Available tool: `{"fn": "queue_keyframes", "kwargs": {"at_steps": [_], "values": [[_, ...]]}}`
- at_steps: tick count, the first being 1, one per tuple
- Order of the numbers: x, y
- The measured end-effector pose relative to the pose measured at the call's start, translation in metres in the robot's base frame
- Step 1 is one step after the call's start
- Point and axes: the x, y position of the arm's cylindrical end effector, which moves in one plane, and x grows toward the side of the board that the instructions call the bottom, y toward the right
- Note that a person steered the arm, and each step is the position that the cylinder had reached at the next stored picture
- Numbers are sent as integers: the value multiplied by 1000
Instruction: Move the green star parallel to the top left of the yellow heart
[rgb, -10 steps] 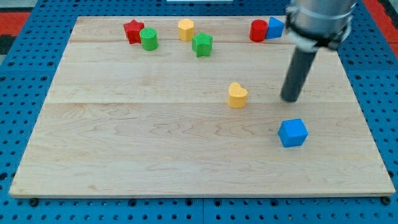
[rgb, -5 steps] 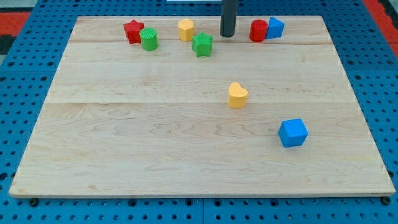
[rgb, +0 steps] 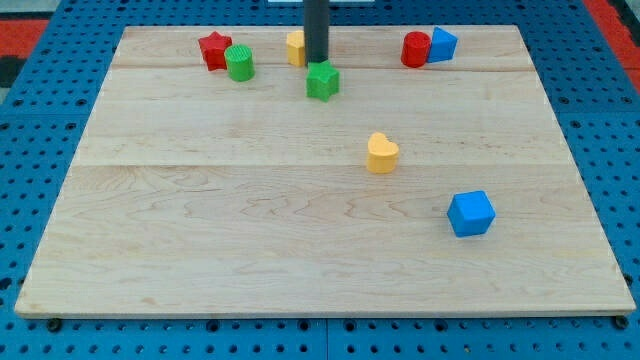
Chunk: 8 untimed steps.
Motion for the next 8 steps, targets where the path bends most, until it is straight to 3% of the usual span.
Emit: {"fn": "queue_keyframes", "kwargs": {"at_steps": [2,4,6,8], "values": [[19,-32],[-23,21],[23,48],[18,28]]}}
